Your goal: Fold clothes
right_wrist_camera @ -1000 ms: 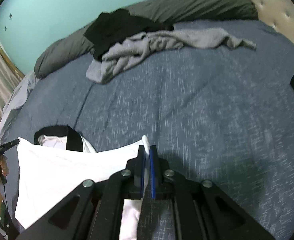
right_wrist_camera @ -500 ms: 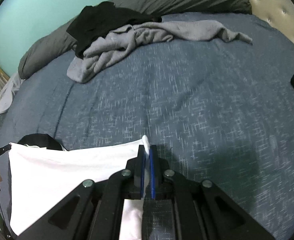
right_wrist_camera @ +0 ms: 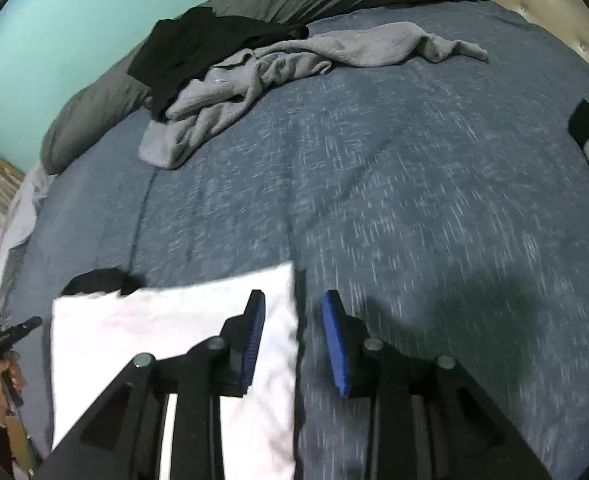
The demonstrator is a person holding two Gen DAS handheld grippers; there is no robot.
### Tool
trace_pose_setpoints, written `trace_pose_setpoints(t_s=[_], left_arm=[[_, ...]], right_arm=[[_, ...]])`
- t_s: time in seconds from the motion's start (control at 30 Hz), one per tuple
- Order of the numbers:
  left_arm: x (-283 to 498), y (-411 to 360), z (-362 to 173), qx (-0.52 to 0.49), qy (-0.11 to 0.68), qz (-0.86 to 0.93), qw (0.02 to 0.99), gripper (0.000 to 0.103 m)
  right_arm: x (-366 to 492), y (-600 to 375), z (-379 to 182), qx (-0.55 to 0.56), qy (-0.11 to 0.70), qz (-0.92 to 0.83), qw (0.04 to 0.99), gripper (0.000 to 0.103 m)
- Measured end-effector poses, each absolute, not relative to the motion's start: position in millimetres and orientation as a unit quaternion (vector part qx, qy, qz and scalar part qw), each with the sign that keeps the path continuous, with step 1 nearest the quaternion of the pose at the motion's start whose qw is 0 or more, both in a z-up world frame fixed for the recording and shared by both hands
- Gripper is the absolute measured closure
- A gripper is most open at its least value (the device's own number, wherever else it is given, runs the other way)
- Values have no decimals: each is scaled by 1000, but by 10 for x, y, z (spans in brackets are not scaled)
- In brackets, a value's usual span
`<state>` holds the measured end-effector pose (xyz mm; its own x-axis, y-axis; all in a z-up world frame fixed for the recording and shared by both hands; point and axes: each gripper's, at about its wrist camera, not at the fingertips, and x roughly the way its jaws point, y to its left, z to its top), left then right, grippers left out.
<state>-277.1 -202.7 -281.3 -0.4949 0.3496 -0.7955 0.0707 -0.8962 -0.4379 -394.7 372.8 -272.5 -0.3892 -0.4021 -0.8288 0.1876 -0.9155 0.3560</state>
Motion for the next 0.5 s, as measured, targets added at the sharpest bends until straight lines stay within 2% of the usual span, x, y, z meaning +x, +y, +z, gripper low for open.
trace_pose_setpoints(t_s=[0.23,0.5], left_arm=[[-1982,-1918,-2751,-536,-200,814,104,72],[-1292,-1682,-2830,-582,-179,783,126,72]], right_arm=[[-3141,3800,-2558,573,-62,-782,237,71],[-2235,3998,-2617,617,-46,-738,270,71]])
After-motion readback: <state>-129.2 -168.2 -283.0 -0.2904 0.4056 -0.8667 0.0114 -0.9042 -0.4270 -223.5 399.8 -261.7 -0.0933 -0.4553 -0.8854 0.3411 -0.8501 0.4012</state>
